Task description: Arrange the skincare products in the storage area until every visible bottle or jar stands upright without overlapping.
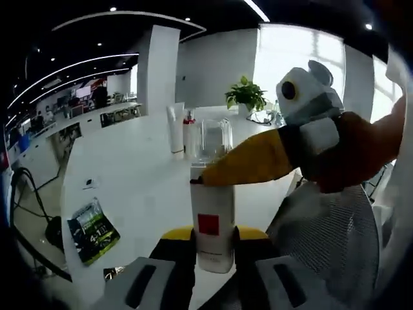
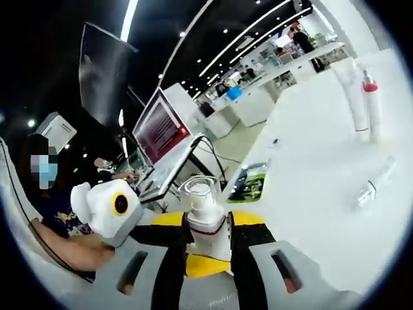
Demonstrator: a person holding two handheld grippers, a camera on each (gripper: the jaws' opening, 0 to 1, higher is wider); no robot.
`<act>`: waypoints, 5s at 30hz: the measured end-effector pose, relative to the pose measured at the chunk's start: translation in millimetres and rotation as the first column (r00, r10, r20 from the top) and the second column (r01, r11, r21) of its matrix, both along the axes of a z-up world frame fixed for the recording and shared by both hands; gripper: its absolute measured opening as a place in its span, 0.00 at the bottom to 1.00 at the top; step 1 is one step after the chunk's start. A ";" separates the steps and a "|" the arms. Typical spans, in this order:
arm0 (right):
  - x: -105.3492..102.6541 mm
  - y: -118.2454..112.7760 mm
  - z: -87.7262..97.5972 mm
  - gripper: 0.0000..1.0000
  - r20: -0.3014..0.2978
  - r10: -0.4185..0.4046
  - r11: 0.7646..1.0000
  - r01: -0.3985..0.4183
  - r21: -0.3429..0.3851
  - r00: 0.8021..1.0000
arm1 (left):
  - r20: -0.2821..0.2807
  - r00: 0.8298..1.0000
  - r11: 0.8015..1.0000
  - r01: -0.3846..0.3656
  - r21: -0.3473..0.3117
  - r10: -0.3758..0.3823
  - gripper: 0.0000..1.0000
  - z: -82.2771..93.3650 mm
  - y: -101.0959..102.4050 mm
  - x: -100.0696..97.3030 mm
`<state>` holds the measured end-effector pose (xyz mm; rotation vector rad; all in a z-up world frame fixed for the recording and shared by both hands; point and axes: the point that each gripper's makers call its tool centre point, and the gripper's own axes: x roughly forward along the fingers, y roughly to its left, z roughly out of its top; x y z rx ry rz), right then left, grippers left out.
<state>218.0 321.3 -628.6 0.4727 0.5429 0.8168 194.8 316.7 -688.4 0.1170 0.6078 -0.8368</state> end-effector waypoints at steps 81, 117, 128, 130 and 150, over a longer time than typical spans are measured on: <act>67.4 -37.9 3.3 0.19 0.163 0.109 0.950 -0.055 -0.306 0.980 | 0.094 0.981 0.985 -0.166 -0.038 0.169 0.33 12.9 18.6 35.6; 219.8 -145.8 -65.2 0.20 0.309 0.005 0.884 0.141 -0.445 0.951 | -0.037 0.981 0.980 -0.188 0.061 0.191 0.28 -24.0 12.6 30.0; 210.5 -144.1 -86.6 0.20 0.296 0.055 0.881 0.093 -0.464 0.954 | -0.014 0.990 0.985 -0.140 0.100 0.142 0.23 -31.9 -10.4 21.8; 209.8 -146.2 -87.3 0.20 0.292 0.055 0.884 0.089 -0.459 0.955 | -0.001 0.987 0.984 -0.161 0.078 0.161 0.23 -25.3 -11.3 26.0; 225.5 -165.1 -102.6 0.20 0.377 0.065 0.898 0.111 -0.425 0.924 | -0.074 0.982 0.969 -0.157 0.191 0.174 0.23 -48.1 -2.1 20.9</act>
